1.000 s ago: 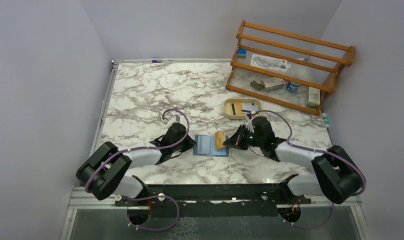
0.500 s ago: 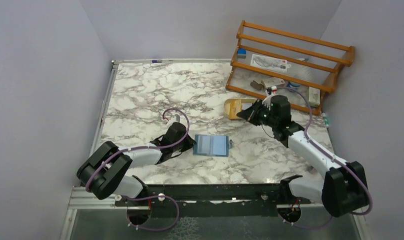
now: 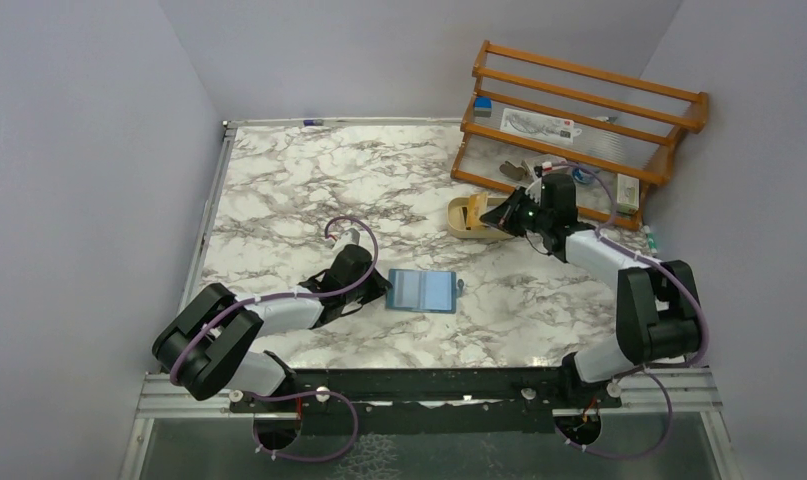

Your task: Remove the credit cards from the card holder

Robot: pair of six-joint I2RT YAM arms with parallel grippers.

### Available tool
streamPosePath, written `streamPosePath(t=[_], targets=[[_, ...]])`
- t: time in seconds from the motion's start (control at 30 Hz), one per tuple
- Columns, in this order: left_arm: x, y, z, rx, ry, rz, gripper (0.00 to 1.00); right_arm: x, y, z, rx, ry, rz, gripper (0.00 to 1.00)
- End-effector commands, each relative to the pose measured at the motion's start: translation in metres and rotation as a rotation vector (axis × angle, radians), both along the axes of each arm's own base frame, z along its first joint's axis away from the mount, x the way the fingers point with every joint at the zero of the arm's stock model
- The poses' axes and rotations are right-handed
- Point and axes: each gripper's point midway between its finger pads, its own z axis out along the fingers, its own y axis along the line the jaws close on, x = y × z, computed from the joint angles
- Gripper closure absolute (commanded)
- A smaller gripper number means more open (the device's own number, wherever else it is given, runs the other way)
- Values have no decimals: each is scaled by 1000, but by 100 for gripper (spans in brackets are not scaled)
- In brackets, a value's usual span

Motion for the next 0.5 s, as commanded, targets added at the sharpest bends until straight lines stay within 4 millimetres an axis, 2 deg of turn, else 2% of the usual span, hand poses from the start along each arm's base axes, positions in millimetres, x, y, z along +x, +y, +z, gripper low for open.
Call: streamPosePath(t=[0.0, 0.23, 0.47], targets=[[1, 5, -4, 29, 4, 5, 100, 11, 5, -5, 14, -25, 46, 99], [1, 7, -6, 39, 9, 6, 100, 12, 14, -25, 42, 12, 94, 99], [2, 5, -7, 42, 13, 0, 100, 12, 9, -40, 17, 34, 72, 99]])
